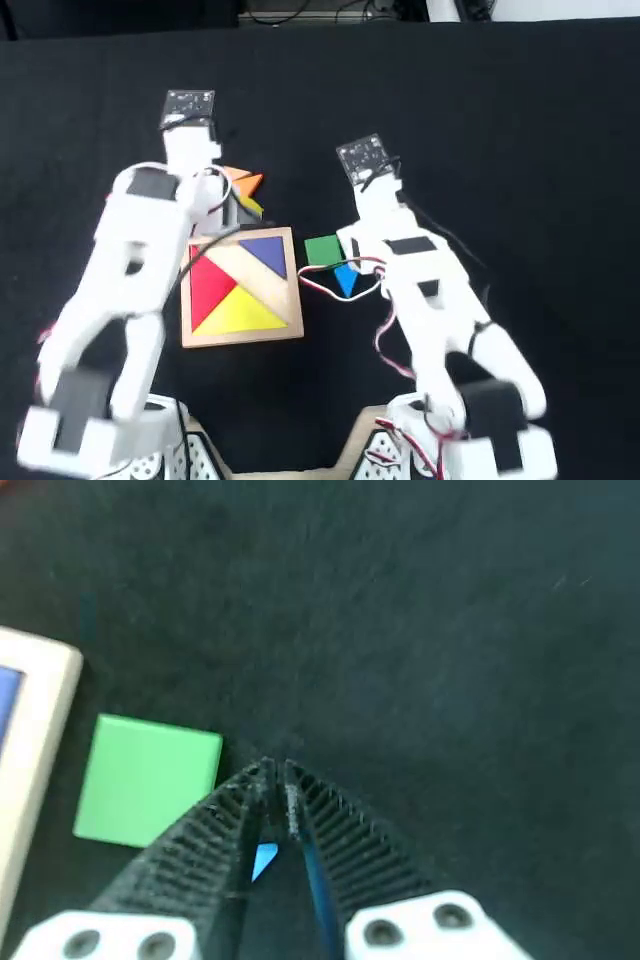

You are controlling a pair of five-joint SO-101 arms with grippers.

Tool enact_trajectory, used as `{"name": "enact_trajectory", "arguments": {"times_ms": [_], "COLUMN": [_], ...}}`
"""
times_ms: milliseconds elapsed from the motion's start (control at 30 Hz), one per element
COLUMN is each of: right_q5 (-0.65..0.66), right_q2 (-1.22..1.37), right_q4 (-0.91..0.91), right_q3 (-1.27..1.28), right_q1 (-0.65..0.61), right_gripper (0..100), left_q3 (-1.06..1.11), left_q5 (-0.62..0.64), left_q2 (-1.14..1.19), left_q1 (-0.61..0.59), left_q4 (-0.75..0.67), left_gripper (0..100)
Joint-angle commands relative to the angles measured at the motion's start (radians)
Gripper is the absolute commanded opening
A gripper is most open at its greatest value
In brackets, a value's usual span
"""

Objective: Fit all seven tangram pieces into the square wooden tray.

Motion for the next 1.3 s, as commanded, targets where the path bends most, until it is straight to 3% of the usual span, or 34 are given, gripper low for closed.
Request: {"name": "enact_trajectory", "arguments": {"times_ms": [0,200,500,1267], "right_q5": [-0.008,-0.008,-0.006,-0.006], "right_q2": [0.073,0.137,0.143,0.145], "right_q4": [0.014,0.1,0.097,0.098], "right_q3": [-0.105,-0.193,-0.197,-0.202], "right_q1": [0.017,0.018,0.017,0.014], "right_gripper": [1.1,1.1,1.1,1.1], "left_q3": [-0.189,-0.374,-0.495,-0.452], "left_q5": [0.005,-0.044,-0.141,-0.164], "left_q2": [0.226,0.453,0.552,0.555], "left_q1": [-0.01,-0.076,-0.073,0.033], "left_q4": [-0.031,-0.078,-0.107,-0.106], "left_gripper": [23,30,31,31]}}
